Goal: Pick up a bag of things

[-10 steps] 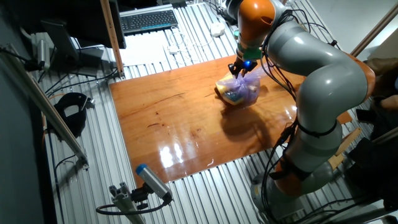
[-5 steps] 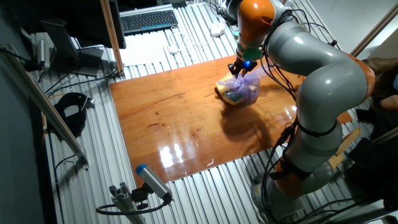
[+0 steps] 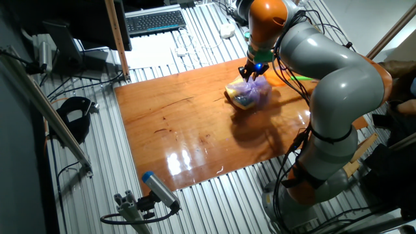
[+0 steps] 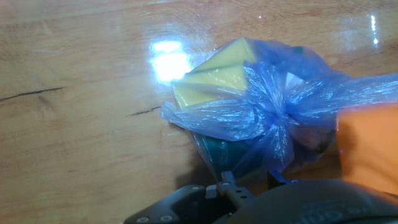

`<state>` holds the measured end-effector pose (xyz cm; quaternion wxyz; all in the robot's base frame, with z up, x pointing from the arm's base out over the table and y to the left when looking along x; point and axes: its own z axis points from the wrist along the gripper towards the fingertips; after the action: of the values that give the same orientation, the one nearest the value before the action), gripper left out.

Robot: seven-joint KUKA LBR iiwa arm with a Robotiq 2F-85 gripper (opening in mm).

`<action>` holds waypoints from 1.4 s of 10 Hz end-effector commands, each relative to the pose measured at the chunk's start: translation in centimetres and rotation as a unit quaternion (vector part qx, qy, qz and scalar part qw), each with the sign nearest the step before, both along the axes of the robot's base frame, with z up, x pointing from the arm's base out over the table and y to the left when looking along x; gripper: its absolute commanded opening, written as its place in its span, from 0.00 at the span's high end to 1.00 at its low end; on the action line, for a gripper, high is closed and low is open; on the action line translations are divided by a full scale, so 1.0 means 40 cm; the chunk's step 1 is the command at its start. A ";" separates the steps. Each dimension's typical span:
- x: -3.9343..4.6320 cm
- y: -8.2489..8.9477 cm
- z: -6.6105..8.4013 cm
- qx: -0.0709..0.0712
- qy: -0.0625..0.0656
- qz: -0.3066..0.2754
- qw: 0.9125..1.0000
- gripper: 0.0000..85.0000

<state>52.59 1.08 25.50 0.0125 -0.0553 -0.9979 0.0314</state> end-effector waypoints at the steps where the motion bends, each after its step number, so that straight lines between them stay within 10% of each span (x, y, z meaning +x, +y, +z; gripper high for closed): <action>1: 0.000 0.000 0.000 0.000 0.000 0.000 1.000 0.60; 14: -0.002 0.000 -0.004 -0.007 -0.011 0.000 1.000 0.60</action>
<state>52.54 0.98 25.33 0.0003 -0.0546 -0.9978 0.0385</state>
